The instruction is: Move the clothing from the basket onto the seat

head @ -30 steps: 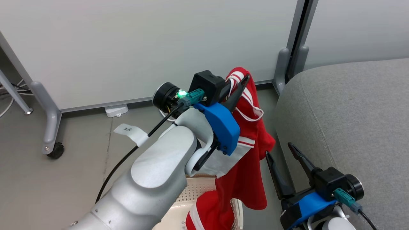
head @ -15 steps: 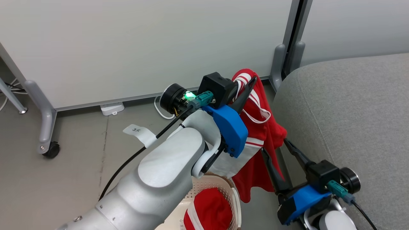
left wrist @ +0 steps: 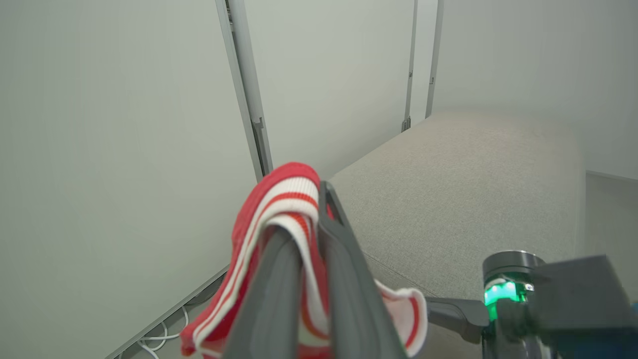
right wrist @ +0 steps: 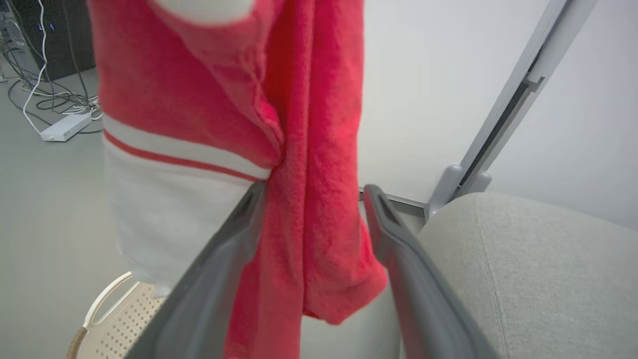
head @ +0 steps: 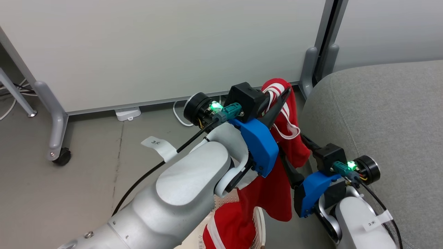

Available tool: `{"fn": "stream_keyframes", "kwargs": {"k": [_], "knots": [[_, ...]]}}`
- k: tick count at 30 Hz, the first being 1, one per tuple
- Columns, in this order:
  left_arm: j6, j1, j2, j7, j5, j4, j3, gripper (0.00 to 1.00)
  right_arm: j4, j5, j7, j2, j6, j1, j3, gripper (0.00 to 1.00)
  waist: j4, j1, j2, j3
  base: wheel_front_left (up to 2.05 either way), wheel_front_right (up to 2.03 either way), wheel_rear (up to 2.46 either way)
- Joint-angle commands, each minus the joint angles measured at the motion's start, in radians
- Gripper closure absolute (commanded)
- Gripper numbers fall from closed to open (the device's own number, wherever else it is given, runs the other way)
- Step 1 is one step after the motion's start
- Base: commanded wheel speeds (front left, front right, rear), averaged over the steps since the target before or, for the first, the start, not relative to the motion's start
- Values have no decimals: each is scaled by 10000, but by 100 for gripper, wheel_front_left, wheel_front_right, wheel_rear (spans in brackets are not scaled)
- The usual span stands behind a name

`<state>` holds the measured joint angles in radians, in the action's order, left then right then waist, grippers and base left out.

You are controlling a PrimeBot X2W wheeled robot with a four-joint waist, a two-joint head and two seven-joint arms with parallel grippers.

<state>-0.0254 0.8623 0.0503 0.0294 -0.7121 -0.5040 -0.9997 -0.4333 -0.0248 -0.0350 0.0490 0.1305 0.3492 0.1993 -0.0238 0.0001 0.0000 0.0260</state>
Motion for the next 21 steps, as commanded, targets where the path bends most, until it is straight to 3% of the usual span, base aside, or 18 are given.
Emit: {"fn": "stream_keyframes", "kwargs": {"k": [1,12,13,14,21], "knots": [[10,178,6,18,-31,41,-24,100,-102,4,24,35,5,182,41,0,16,-1,0,-3,0,0,0],[149,202,4,-6,-358,252,-354,100,-1999,1201,-121,365,5,1485,1195,0,190,-1,0,-102,0,0,0],[150,198,5,14,-364,248,-369,100,-2126,1346,-140,360,5,1573,1270,62,193,-1,0,-114,0,0,0],[148,197,4,33,-386,231,-382,100,-2235,1505,-188,353,3,1645,1332,100,194,-1,0,-125,0,0,0],[106,134,5,116,-479,-62,-414,100,-2733,2075,-580,283,5,1840,1500,100,115,-1,0,-209,0,0,0]]}}
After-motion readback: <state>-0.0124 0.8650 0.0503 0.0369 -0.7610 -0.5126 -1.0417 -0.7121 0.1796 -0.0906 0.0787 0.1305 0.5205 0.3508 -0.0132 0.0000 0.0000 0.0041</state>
